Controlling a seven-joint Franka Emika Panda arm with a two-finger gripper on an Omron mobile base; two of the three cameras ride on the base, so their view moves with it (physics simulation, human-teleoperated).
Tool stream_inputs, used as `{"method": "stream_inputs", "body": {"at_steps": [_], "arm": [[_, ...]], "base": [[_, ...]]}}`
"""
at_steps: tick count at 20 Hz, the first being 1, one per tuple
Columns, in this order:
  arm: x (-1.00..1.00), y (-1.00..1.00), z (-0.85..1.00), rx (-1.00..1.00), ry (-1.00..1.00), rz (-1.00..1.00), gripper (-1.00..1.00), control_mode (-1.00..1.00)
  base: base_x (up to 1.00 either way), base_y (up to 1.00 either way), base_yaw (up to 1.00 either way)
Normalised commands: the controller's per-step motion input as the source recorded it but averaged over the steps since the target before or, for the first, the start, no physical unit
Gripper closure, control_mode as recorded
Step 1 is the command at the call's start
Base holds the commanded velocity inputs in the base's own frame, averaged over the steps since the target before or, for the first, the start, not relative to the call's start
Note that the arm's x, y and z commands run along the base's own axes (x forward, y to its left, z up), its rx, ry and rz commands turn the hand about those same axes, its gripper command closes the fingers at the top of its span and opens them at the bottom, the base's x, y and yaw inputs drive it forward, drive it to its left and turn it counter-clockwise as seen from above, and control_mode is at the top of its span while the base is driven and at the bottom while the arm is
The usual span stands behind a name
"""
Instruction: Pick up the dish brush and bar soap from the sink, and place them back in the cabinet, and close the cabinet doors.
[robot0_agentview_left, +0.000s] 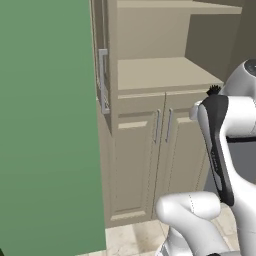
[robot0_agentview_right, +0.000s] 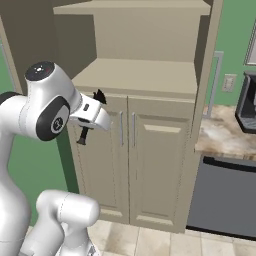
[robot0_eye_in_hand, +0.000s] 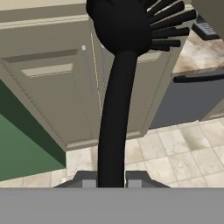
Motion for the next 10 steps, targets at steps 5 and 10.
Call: {"method": "stream_inputs", "body": {"at_steps": [5, 10], "arm": [[0.0, 0.0, 0.0, 0.0, 0.0, 0.0, 1.0, 1.0], [0.0, 0.0, 0.0, 0.0, 0.0, 0.0, 1.0, 1.0]], "base": [[0.01, -0.01, 0.0], [0.02, -0.23, 0.0]]}}
